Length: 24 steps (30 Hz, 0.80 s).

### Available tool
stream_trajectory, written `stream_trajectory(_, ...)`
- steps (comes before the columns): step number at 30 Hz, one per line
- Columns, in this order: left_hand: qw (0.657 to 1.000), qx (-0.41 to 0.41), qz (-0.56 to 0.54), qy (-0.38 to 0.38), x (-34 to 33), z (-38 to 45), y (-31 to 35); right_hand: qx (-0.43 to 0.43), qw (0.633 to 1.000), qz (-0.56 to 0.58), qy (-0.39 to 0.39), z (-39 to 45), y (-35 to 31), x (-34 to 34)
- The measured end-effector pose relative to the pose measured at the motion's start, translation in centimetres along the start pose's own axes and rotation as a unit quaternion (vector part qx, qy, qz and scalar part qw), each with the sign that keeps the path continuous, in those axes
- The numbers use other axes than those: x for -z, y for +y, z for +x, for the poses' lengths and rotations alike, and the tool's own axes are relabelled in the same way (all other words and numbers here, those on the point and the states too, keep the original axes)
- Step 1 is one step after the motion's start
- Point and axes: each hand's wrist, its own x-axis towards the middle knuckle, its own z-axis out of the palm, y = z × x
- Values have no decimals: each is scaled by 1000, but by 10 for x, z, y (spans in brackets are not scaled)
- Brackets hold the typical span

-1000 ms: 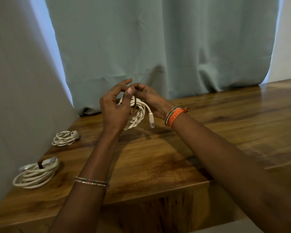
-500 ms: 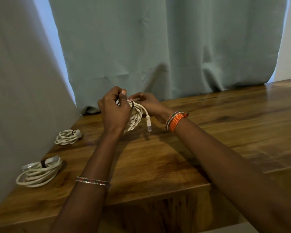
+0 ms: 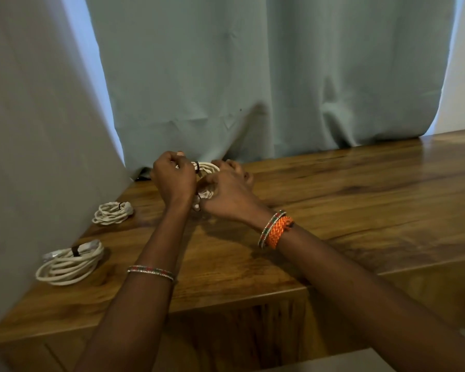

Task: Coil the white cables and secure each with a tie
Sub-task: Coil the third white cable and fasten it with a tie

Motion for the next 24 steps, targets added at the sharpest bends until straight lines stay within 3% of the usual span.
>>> stream_trajectory(6, 996, 77, -40, -15, 0, 6, -1, 18, 997, 56, 54, -5, 0, -2)
stream_trajectory(11, 991, 98, -86, -26, -4, 7, -3, -46, 983, 163, 66, -2, -8, 2)
stream_trajectory(19, 971, 190, -140, -37, -2, 10, -7, -19, 991, 134, 20, -7, 2, -8)
stream_trajectory(24, 955, 235, -180, -25, -1, 6, -4, 13, 994, 95, 56, -13, 0, -4)
